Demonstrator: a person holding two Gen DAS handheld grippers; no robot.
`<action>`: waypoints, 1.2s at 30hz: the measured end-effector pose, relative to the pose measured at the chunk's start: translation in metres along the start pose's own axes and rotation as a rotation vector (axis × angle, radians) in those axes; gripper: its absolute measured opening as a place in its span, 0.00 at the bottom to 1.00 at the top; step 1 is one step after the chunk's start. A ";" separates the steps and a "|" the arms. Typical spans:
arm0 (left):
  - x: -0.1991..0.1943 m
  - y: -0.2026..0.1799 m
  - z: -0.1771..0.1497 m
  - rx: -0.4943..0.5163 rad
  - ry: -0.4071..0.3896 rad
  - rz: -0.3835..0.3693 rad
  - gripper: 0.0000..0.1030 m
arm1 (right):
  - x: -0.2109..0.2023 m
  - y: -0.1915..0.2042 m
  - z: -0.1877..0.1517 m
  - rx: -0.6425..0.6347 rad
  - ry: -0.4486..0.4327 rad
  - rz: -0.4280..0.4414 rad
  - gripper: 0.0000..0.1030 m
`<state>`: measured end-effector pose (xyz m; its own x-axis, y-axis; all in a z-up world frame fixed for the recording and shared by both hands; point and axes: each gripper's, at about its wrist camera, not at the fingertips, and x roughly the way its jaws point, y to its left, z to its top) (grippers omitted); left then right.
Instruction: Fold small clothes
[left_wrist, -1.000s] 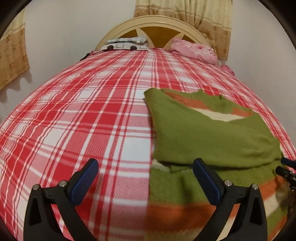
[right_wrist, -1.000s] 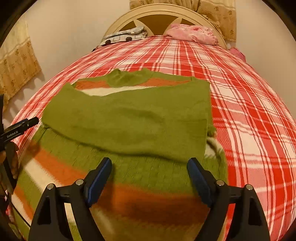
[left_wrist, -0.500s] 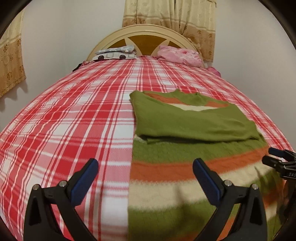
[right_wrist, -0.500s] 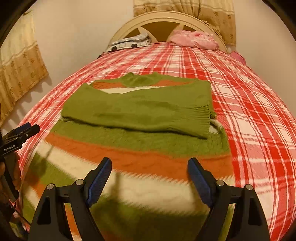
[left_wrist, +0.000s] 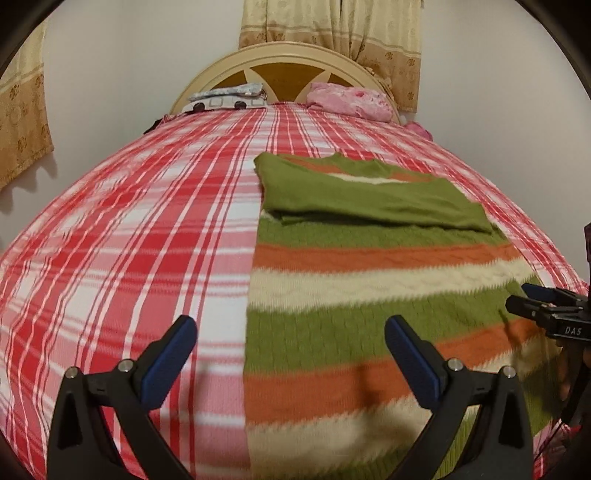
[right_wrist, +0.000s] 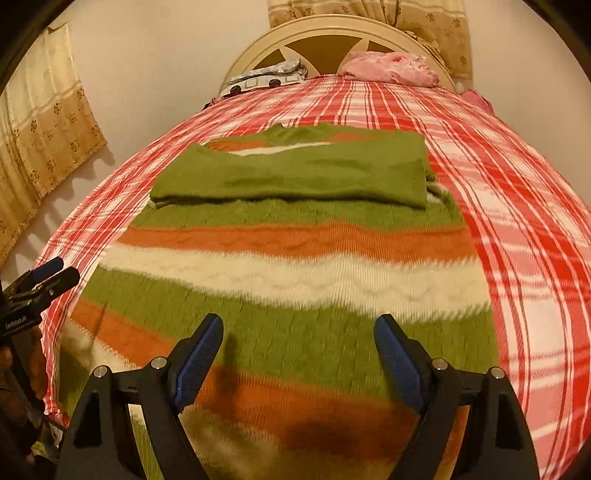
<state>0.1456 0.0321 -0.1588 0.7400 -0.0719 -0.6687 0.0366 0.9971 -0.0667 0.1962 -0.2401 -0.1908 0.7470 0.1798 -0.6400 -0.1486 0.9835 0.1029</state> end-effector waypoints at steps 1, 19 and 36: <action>-0.001 0.001 -0.004 -0.008 0.009 0.000 1.00 | -0.001 0.000 -0.004 0.006 0.003 -0.002 0.82; -0.029 0.002 -0.042 -0.054 0.048 -0.016 1.00 | -0.033 0.007 -0.043 0.016 0.010 -0.008 0.82; -0.043 -0.009 -0.074 -0.024 0.124 -0.034 1.00 | -0.054 0.000 -0.078 0.024 0.014 -0.027 0.82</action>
<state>0.0636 0.0240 -0.1841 0.6500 -0.1092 -0.7520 0.0429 0.9933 -0.1071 0.1050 -0.2508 -0.2156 0.7413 0.1533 -0.6535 -0.1130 0.9882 0.1036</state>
